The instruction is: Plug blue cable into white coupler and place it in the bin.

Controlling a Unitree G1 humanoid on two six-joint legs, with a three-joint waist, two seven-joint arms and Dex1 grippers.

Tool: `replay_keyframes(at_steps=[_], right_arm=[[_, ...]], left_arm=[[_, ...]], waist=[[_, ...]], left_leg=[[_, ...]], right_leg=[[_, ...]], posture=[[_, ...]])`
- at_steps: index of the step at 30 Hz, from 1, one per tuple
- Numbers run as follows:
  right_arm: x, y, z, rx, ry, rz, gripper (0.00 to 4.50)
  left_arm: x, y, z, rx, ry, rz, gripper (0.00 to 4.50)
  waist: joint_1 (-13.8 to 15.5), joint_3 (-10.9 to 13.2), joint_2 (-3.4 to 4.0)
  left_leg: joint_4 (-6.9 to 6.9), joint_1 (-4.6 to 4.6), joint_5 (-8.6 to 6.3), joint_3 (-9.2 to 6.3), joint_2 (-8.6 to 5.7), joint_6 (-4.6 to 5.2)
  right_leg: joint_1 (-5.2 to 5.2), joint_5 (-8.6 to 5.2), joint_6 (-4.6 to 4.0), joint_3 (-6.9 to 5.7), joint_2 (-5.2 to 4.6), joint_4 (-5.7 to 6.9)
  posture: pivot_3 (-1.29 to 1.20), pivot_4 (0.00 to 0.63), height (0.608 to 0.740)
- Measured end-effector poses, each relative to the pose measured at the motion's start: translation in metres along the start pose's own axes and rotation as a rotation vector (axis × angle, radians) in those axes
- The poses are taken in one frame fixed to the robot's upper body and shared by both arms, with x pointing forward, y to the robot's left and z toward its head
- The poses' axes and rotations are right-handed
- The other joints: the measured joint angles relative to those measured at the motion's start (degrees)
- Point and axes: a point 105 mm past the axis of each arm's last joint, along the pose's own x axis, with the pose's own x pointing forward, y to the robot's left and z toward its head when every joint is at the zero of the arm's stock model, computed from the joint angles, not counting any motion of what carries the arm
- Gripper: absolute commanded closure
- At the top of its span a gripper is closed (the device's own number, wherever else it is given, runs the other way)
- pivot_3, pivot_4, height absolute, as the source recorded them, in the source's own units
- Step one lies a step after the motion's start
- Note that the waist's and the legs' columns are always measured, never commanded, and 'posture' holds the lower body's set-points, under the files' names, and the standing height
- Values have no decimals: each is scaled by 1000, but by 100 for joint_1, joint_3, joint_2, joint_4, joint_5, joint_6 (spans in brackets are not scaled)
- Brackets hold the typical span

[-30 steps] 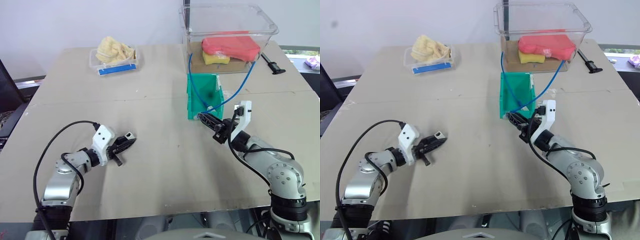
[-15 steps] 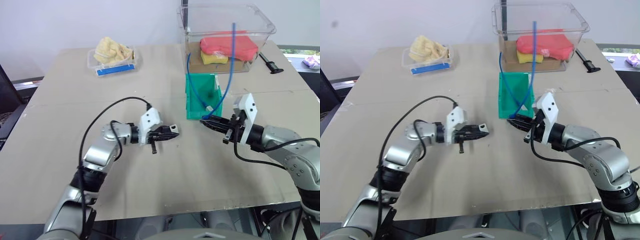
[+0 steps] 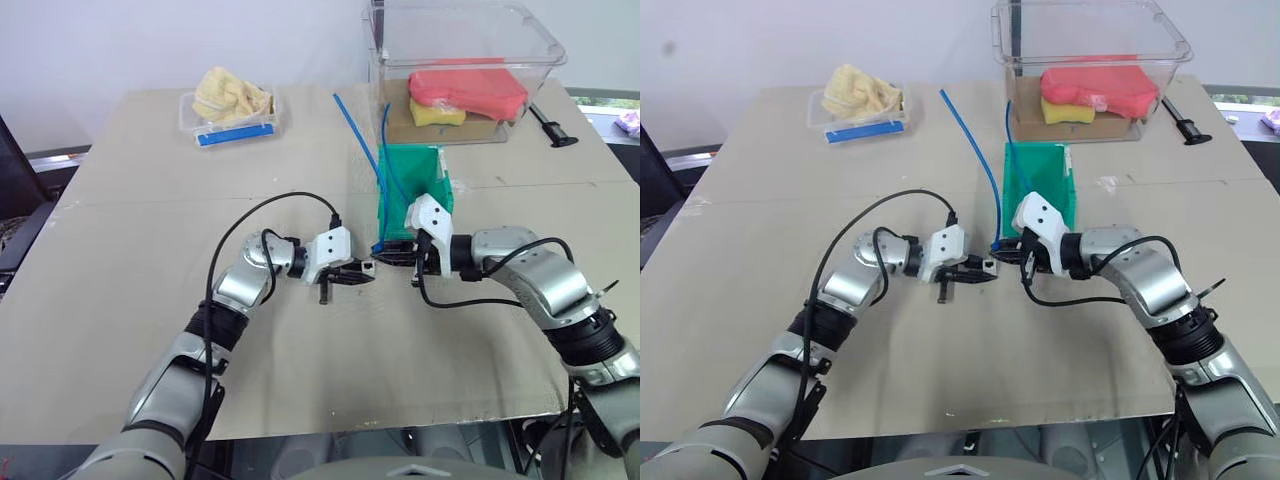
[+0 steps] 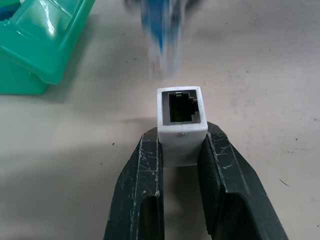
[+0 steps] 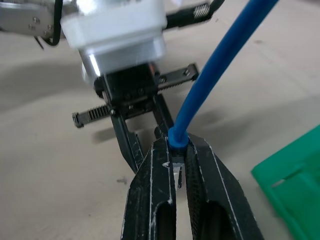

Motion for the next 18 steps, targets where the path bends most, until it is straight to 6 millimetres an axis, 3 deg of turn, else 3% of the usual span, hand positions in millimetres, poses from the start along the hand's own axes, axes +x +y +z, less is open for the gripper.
replay_keyframes(at_steps=[18], right_arm=[[4,0,-5,-124,103,125,4500]], left_arm=[[3,-1,0,23,8,-2,4183]], waist=[[2,-19,-3]], left_leg=[[4,3,0,-3,-8,0]], right_leg=[[3,2,3,-4,-4,4]], posture=[[0,150,740]])
